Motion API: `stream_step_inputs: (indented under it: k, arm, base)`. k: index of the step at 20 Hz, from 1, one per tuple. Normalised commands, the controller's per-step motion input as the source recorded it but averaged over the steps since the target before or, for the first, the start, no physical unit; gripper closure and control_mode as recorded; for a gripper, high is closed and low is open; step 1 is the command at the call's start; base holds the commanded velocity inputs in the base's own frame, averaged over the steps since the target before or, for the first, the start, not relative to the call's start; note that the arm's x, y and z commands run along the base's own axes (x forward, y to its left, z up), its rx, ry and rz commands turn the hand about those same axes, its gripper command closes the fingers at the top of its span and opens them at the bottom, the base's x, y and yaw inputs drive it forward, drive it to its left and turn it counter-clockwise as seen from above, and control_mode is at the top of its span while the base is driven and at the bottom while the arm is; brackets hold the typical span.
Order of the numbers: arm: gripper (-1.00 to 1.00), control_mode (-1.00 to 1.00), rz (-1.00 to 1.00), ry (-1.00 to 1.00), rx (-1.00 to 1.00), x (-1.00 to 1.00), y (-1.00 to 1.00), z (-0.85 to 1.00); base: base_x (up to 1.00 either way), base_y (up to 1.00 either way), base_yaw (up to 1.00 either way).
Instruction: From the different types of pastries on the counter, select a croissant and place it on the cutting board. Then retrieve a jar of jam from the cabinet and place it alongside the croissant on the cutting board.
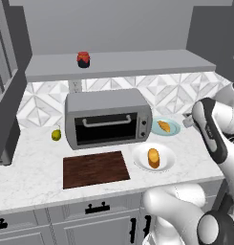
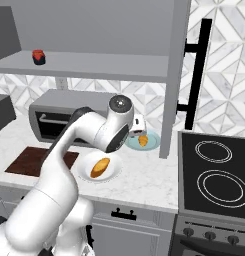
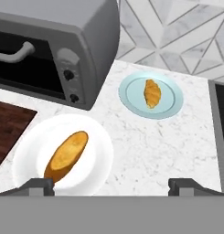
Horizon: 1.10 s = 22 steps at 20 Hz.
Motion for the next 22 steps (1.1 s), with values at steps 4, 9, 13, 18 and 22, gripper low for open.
stream_step_inputs:
  k: [4,9,13,18,22]
  arm:
    - [-1.0,-1.0,0.0,0.0,0.0,0.66,-0.2,-0.04]
    - [-1.0,-1.0,0.0,0.0,0.0,0.84,-0.16,-0.05]
    - [-1.0,-1.0,0.0,0.0,0.0,0.69,-0.09,-0.17]
    - [-1.0,-1.0,0.0,-0.13,-0.04,0.35,-0.05,-0.61]
    - [-1.0,-1.0,0.0,-0.15,-0.06,0.18,-0.04,-0.49]
  base:
    - [0.0,0.0,0.0]
    - [0.0,0.0,0.0]
    - [0.0,0.0,0.0]
    - [0.0,0.0,0.0]
    - [0.0,0.0,0.0]
